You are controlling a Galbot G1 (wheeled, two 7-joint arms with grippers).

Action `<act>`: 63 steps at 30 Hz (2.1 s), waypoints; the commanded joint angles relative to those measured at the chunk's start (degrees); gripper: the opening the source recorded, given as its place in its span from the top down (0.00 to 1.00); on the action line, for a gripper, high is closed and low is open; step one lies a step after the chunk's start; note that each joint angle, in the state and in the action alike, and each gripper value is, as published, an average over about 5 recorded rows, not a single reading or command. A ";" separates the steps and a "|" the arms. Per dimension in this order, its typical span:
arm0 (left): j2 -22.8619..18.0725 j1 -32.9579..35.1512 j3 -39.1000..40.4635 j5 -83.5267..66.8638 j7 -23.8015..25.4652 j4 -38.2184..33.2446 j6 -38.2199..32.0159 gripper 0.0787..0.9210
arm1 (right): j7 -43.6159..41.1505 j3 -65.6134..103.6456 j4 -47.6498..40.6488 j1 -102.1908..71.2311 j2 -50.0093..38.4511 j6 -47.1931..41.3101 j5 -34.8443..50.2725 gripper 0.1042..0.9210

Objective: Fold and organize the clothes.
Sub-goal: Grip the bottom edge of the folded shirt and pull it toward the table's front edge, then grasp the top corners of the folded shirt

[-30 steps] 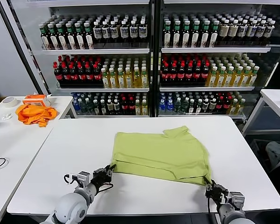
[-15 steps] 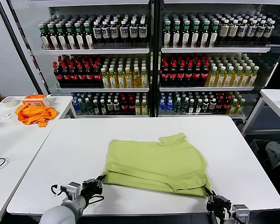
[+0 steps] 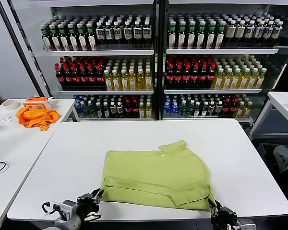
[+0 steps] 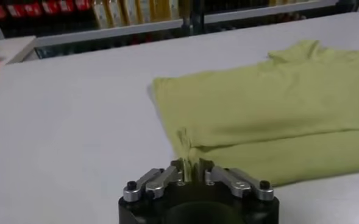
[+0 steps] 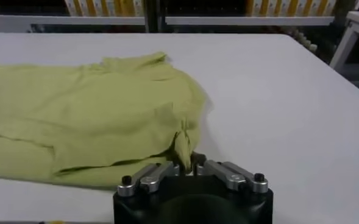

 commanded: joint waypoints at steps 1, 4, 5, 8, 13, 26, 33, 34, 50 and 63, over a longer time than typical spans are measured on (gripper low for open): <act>-0.12 -12.59 0.58 -7.47 -0.03 0.02 0.32 0.67 | 2.60 2.51 5.01 6.04 -0.87 -3.22 5.04 0.57; -0.37 -20.87 3.37 -7.94 0.48 6.48 0.11 0.57 | 3.90 0.78 2.52 14.67 -2.15 -5.09 8.09 0.47; -0.45 -23.30 4.40 -7.99 0.72 9.11 0.04 0.54 | 4.21 -0.49 0.79 17.96 -2.67 -5.32 8.77 0.44; -0.80 -29.40 7.13 -7.95 1.88 16.40 -0.33 0.44 | 4.52 -5.03 -5.46 27.44 -3.68 -5.41 10.03 0.32; -2.41 -37.17 10.80 -7.61 4.98 27.00 -1.40 0.26 | 4.37 -14.11 -19.38 41.08 -1.27 -5.41 11.02 0.16; -4.70 -42.63 13.42 -5.13 12.88 40.75 -5.78 0.12 | 3.36 -23.68 -42.10 59.03 8.54 -4.51 7.01 0.12; -4.71 -41.00 13.16 -4.98 15.69 40.99 -5.57 0.12 | 3.23 -25.24 -50.44 62.38 12.21 -3.30 4.98 0.12; -4.75 -40.78 13.18 -4.96 16.03 40.79 -5.55 0.12 | 3.19 -25.40 -51.47 62.77 12.62 -3.15 4.72 0.12; -6.23 -40.64 13.40 -4.45 15.68 41.80 -5.37 0.12 | 2.00 -25.53 -58.12 63.87 15.65 -1.16 3.00 0.12; -7.79 -38.95 13.18 -4.61 15.93 40.71 -5.35 0.43 | 1.26 -25.29 -57.54 63.12 15.65 0.20 3.80 0.49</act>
